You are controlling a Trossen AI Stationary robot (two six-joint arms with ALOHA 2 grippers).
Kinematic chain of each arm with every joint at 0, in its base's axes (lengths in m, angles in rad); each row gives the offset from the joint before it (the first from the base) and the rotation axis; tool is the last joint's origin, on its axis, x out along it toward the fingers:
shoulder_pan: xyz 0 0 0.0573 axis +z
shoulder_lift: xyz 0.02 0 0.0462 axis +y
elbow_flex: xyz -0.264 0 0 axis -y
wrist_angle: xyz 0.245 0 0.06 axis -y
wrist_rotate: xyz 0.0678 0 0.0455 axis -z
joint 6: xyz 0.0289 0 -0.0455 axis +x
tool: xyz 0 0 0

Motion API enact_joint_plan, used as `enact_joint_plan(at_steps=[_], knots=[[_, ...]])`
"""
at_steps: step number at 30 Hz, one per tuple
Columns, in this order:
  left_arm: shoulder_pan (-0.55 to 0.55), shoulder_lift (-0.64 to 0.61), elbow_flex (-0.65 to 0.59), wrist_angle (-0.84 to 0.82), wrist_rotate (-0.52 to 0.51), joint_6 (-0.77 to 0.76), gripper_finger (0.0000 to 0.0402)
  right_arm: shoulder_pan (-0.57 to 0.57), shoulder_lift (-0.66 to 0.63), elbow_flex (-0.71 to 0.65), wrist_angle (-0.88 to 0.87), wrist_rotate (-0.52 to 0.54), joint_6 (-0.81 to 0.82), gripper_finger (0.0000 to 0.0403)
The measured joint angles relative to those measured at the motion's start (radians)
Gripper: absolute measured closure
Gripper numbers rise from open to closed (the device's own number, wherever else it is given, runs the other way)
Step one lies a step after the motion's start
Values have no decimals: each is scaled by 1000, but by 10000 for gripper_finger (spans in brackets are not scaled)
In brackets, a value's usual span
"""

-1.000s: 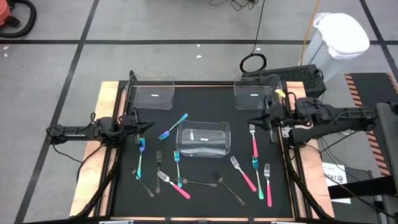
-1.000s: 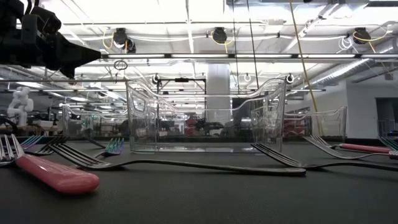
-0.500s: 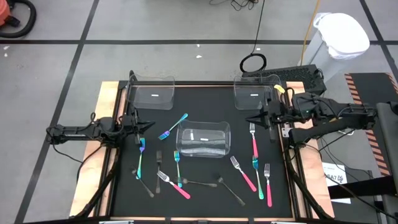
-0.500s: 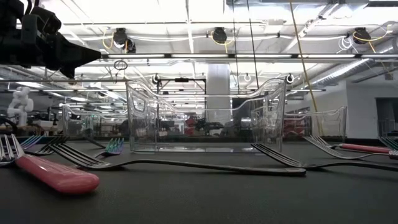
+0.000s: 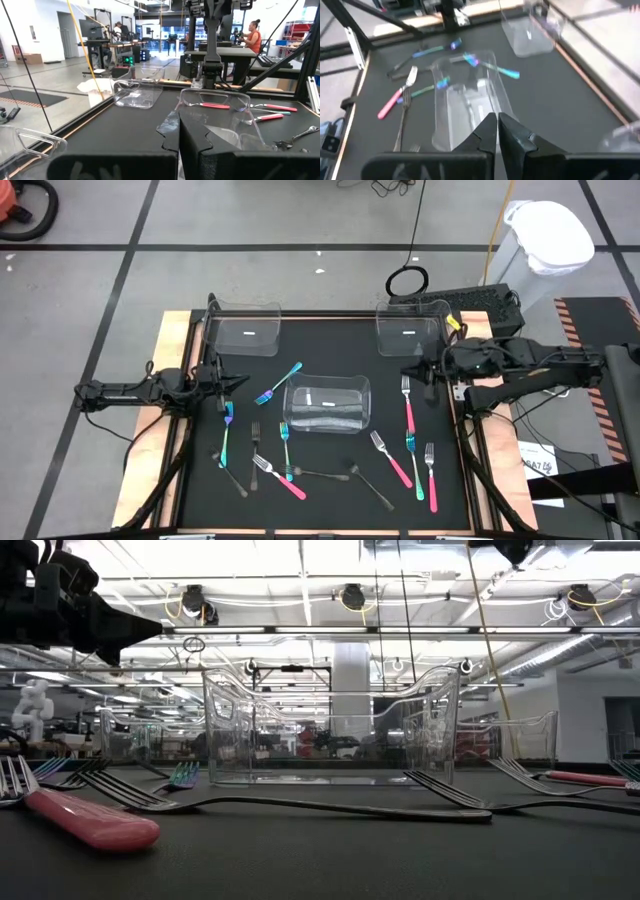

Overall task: Sort silverware by color (type)
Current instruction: Put the pink fork into the left transparent bin

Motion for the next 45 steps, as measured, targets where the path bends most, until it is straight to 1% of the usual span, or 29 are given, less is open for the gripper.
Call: enact_joint_plan(at_steps=[11,19,25,29,31,33,37,40,42,45], knots=[[0,0,0,0,0,0,401,0,70,0,-249,-3,181,387],[0,0,0,0,0,0,401,0,153,0,-341,-3,279,387],[0,0,0,0,0,0,401,0,221,0,-448,-1,356,387],[0,0,0,0,0,0,401,1,262,0,-514,47,449,387],[0,0,0,2,0,0,401,2,280,-3,-520,97,490,387],[0,0,4,6,0,0,401,3,291,-18,-514,120,529,387],[0,2,58,-16,2,-27,401,8,307,-72,-473,126,560,387],[0,10,128,-105,23,-43,401,8,311,-129,-437,122,575,387],[0,32,183,-164,26,-74,401,8,310,-169,-424,120,607,387],[0,88,252,-200,26,-108,401,8,310,-216,-420,91,659,387]])
